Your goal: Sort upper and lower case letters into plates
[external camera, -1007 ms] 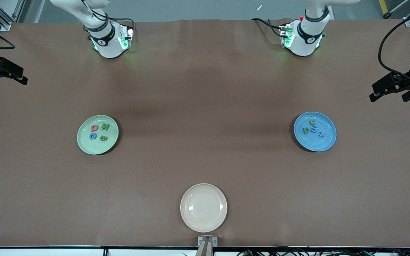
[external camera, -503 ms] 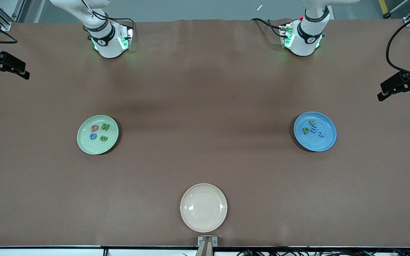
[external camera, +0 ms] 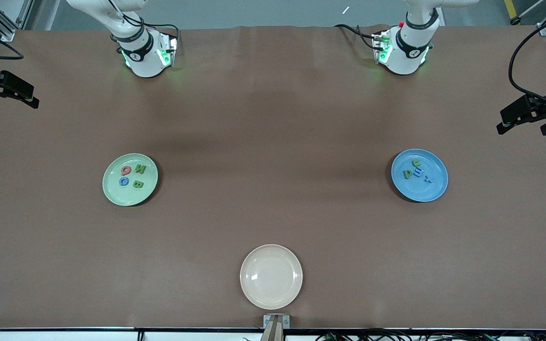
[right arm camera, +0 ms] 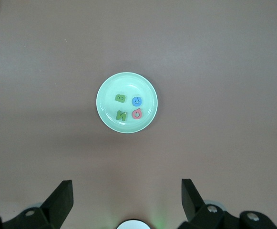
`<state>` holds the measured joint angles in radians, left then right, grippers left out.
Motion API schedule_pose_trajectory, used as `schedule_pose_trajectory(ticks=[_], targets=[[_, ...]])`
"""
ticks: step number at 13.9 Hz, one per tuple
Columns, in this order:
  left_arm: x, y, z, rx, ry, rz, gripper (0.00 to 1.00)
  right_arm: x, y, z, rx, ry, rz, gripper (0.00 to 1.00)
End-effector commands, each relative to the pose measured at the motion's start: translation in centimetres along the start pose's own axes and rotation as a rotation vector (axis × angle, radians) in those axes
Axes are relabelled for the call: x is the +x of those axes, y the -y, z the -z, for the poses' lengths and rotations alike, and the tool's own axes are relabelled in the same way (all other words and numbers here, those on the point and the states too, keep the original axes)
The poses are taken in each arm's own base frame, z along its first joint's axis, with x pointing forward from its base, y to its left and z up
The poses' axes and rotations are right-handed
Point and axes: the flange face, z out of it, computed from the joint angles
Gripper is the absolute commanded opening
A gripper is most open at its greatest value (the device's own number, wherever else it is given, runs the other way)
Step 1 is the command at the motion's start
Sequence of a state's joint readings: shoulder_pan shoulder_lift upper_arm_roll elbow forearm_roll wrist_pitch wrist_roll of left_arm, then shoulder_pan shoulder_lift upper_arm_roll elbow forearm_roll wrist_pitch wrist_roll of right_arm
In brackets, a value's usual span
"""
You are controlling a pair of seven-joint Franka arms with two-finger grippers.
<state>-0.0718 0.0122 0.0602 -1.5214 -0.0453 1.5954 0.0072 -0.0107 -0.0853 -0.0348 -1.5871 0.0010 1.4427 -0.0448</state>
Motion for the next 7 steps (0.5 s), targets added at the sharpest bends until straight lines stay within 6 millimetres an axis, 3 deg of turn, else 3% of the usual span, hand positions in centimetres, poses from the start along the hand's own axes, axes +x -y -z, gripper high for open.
schedule_pose_trajectory(ticks=[1, 7], targets=[[-0.62, 0.11, 1.08, 0.006, -0.013, 0.0, 0.99, -0.86, 0.11, 0.05, 0.01, -0.014, 0.004, 1.0], [-0.58, 0.21, 1.82, 0.003, -0.03, 0.002, 1.0, -0.83, 0.19, 0.08, 0.024, -0.017, 0.005, 1.0]])
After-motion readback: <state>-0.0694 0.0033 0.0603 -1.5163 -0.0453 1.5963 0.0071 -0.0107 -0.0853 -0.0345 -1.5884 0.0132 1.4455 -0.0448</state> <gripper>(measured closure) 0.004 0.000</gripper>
